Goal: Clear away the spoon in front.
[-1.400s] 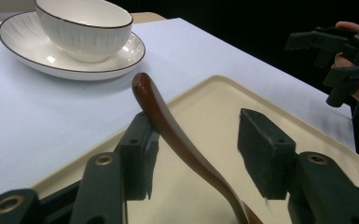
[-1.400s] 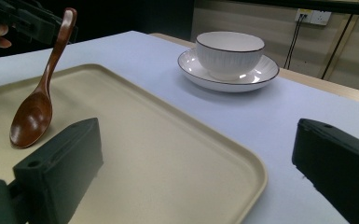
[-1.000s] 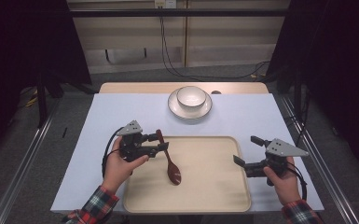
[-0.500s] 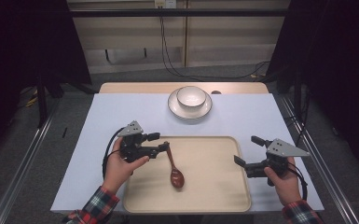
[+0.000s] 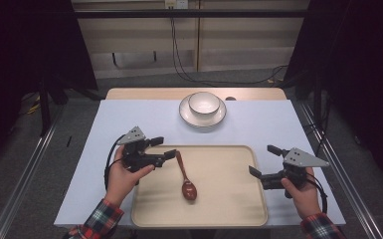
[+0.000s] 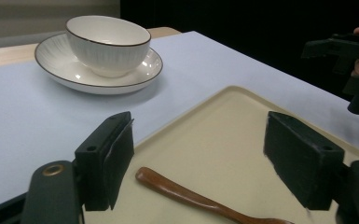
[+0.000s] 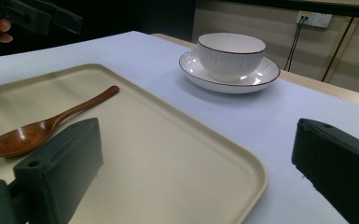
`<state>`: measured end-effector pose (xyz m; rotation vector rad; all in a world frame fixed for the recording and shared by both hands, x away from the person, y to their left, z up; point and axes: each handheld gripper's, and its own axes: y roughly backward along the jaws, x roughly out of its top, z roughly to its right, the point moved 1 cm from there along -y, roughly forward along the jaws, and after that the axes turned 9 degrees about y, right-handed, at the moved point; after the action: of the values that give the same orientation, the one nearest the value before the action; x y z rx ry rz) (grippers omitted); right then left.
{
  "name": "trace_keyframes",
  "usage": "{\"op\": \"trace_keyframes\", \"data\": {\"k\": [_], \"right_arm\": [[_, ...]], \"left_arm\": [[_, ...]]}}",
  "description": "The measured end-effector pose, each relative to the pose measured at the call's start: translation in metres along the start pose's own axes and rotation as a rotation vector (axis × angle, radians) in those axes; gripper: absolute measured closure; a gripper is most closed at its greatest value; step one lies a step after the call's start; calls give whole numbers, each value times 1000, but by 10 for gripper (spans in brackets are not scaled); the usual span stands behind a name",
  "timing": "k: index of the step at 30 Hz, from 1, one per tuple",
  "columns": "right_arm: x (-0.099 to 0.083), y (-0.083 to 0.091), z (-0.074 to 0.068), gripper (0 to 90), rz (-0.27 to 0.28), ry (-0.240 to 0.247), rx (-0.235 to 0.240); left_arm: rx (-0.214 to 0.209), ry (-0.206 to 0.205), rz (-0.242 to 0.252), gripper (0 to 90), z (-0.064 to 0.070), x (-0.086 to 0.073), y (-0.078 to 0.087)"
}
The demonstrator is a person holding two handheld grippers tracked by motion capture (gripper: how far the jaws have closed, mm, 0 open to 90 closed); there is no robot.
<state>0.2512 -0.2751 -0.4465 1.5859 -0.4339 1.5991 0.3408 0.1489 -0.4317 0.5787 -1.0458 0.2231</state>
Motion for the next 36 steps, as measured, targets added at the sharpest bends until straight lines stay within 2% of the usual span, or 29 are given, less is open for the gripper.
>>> {"op": "trace_keyframes", "data": {"k": [6,8,9,12,17,20,23,25,26,29,32,34,36], "right_arm": [[0,-1,0,14,2,4,-3],[0,-1,0,14,1,4,-3],[0,-1,1,13,1,8,-1],[0,-1,1,13,2,4,2],[0,-1,2,13,2,9,-2],[0,-1,2,13,0,2,-6],[0,-1,2,13,1,4,-10],[0,0,3,14,1,5,1],[0,-1,2,14,1,5,-11],[0,0,3,13,1,4,-6],[0,0,4,13,1,6,7],[0,0,4,14,7,2,-7],[0,-1,4,13,8,2,-14]], "left_arm": [[17,-5,7,211,-2,2,7],[2,-4,19,210,-4,2,8],[13,-3,16,207,-4,2,10],[4,9,31,200,-6,3,12],[27,17,41,187,-10,3,18],[36,8,50,176,-12,4,21],[16,8,65,154,-14,5,23],[29,2,70,148,-15,5,26],[32,5,74,146,-15,5,27],[21,4,87,134,-18,6,29],[53,-15,91,109,-20,5,32],[55,-35,82,92,-22,5,34],[46,-29,85,90,-23,4,34]]}}
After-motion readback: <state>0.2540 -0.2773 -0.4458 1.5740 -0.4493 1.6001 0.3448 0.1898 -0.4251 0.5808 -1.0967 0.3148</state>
